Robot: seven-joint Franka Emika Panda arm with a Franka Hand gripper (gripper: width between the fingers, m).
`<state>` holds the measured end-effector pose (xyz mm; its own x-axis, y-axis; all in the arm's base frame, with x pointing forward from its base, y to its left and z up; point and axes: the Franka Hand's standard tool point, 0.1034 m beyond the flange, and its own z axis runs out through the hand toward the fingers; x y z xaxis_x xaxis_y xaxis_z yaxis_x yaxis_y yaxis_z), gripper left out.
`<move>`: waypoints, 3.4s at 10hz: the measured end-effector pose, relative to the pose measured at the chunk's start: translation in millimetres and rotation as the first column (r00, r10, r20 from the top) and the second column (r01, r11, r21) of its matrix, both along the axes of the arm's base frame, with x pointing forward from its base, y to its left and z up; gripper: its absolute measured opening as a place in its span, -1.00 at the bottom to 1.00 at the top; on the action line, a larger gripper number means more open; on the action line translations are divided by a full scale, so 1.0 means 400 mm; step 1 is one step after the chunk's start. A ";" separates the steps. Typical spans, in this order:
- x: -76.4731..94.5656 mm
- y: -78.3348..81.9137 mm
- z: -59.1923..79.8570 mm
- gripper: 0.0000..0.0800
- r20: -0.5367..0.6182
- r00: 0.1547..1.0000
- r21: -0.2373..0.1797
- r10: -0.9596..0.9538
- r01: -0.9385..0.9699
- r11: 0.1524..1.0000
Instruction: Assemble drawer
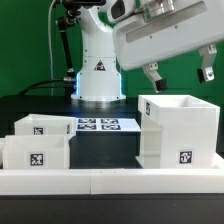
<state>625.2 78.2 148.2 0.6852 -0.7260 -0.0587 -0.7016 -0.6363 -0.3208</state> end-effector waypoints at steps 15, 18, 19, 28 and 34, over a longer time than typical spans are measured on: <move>-0.097 -0.339 -0.056 0.62 -0.033 0.476 -0.305 0.879 -0.842 0.445; -0.101 -0.330 -0.060 0.62 -0.035 0.471 -0.290 0.881 -0.849 0.442; -0.102 -0.338 -0.066 0.62 -0.037 0.472 -0.295 0.881 -0.847 0.442; -0.147 -0.410 -0.212 0.62 -0.124 0.460 -0.231 0.879 -0.875 0.425; -0.214 -0.425 -0.303 0.62 -0.135 0.482 -0.270 0.866 -0.859 0.436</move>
Offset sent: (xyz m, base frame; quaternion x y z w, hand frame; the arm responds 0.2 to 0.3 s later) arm -0.0015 -0.0330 0.0019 -0.1525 -0.0310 -0.4666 0.8707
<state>539.6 -91.8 27.0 0.9637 0.2627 0.0478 0.2646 -0.9635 -0.0393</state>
